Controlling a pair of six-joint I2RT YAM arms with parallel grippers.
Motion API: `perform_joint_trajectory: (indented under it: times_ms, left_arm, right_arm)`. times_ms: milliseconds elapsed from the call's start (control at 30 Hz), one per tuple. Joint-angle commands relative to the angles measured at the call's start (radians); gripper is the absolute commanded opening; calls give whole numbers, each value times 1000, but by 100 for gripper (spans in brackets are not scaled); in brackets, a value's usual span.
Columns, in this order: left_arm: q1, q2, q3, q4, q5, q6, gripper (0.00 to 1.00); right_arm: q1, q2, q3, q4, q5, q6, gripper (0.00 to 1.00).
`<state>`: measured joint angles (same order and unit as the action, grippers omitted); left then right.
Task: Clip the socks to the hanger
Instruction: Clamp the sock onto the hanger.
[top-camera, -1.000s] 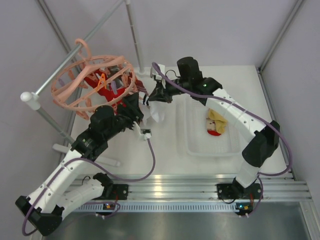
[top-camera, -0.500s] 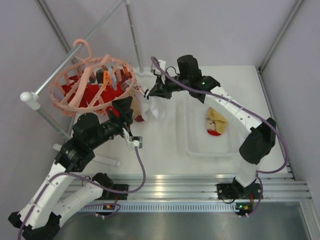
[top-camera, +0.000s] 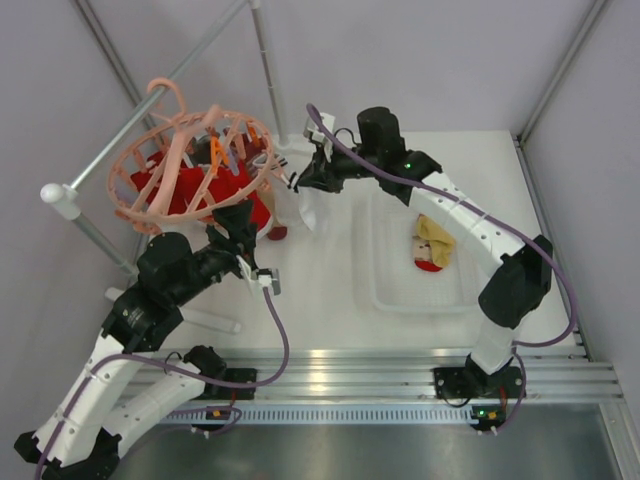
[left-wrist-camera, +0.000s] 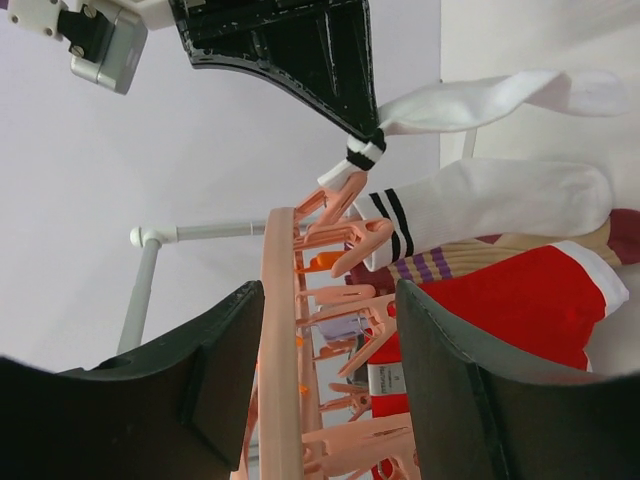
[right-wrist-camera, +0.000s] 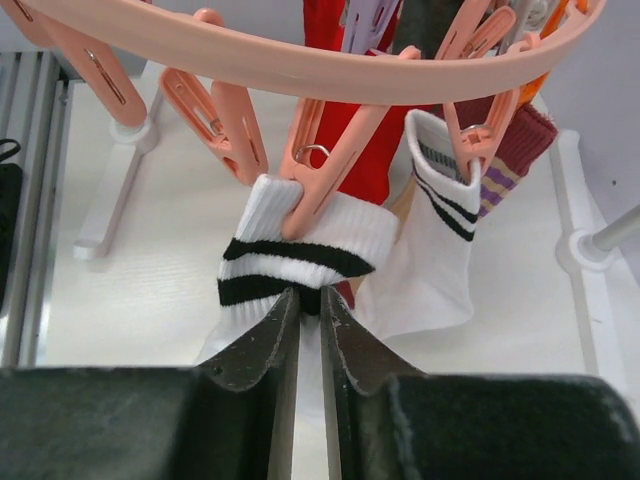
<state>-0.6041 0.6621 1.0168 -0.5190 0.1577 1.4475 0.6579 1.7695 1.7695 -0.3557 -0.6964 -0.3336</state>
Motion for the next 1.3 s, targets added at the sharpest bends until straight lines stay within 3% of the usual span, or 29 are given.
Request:
perform_joint_trajectory:
  times_ms: [0,100,133,300,400,567,667,767,1267]
  left_arm:
    - [-3,-19,-17,22,-24,-44,60]
    - [-3,-21,-18,24,-27,-45,60]
    - [-3,-21,-20,24,-29,-44,60]
    - [-2,-18,-20,37,-44,-59,59]
    - [-3,-21,-23,40,-50,-64,59]
    - [-3,-39,-34,63,-49,-98,59]
    - [-3,-47,-40,76,-43,-110,60]
    - [-2,-52,-52,89,-40,-118,62]
    - [-3,-61,-69,129,-49,-128,66]
  right_arm:
    - [-11,-16,27,86,12,22,16]
    - [-11,-36,-2,121,5,27,39]
    - [-11,-44,-16,144,3,34,42]
    - [-12,-64,-56,188,-95,50,44]
    - [-9,-84,-144,312,-208,93,46]
    - [-1,-82,-289,784,-308,316,51]
    - [6,-42,-306,993,-324,462,51]
    - [23,10,-279,1092,-328,541,53]
    - [117,108,-199,965,-174,390,54]
